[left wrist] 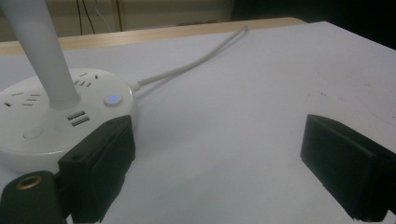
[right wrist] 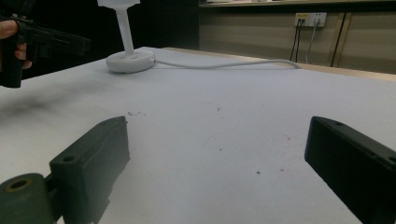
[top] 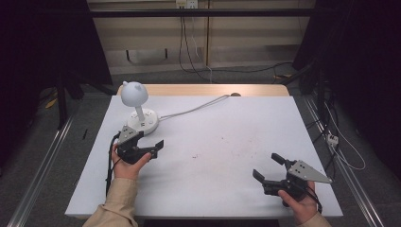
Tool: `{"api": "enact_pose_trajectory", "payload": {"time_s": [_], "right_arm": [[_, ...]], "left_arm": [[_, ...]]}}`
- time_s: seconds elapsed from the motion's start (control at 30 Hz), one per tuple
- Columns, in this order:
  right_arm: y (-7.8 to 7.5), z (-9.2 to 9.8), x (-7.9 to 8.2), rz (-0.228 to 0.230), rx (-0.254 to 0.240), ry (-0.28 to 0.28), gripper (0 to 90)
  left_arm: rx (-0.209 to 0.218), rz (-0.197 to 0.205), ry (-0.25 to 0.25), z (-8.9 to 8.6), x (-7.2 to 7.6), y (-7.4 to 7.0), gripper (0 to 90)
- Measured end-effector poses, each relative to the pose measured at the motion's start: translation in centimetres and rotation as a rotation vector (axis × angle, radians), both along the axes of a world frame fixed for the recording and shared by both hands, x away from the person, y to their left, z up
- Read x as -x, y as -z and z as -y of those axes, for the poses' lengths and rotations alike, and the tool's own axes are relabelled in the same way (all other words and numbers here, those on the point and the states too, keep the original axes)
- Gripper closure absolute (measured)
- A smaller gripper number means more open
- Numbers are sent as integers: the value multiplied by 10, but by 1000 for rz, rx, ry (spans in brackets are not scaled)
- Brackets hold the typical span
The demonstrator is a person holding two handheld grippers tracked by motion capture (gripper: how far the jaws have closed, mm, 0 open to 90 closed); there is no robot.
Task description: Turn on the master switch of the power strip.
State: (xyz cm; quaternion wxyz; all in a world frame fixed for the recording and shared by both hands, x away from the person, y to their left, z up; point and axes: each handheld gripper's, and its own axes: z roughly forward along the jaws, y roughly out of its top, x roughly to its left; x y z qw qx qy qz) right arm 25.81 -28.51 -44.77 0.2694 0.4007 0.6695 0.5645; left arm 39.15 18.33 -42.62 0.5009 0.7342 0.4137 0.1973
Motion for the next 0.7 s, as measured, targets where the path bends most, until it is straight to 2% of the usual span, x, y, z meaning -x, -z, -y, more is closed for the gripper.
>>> {"api": "enact_pose_trajectory", "payload": {"time_s": [0.7], "right_arm": [[0,0,0,-2,0,0,60]], "left_arm": [[9,7,4,-10,11,0,100]]}}
